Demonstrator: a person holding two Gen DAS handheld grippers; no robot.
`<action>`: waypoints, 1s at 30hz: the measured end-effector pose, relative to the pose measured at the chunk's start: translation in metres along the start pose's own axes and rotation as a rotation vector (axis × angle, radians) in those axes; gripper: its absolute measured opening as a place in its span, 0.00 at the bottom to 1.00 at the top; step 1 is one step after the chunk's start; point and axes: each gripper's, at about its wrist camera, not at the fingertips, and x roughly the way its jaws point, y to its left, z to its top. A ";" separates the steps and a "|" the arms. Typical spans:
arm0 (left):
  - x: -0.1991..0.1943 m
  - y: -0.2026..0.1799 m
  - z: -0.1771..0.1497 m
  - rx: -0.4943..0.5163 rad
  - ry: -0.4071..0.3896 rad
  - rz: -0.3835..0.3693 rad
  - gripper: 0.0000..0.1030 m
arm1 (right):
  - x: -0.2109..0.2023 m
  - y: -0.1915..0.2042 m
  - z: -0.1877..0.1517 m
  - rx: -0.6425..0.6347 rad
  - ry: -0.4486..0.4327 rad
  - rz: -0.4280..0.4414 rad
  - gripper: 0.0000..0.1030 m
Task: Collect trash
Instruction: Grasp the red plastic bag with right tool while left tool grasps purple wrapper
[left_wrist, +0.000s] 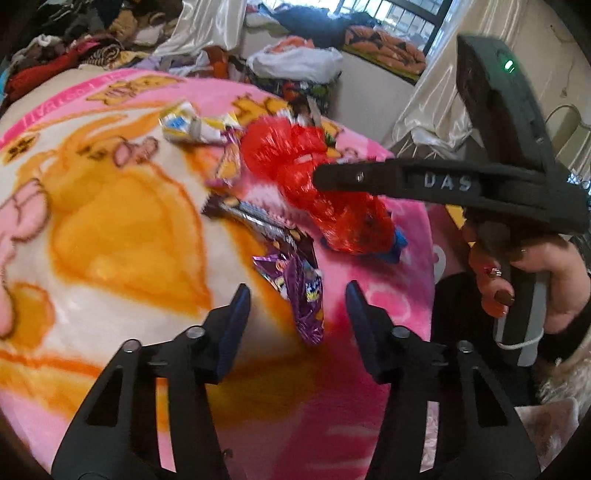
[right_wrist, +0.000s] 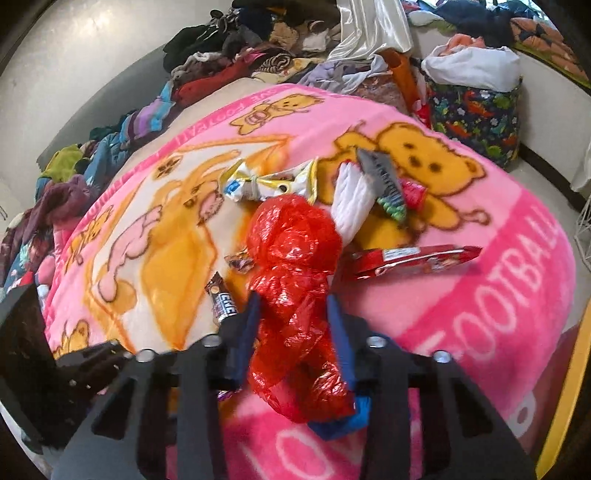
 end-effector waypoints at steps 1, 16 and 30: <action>0.004 -0.001 -0.001 -0.002 0.016 0.005 0.35 | -0.001 0.001 -0.001 -0.002 -0.005 0.012 0.18; -0.038 -0.020 0.017 0.075 -0.107 0.011 0.12 | -0.075 0.001 -0.001 0.028 -0.211 0.010 0.13; -0.050 -0.044 0.039 0.113 -0.173 -0.008 0.12 | -0.125 -0.016 -0.015 0.075 -0.314 -0.043 0.12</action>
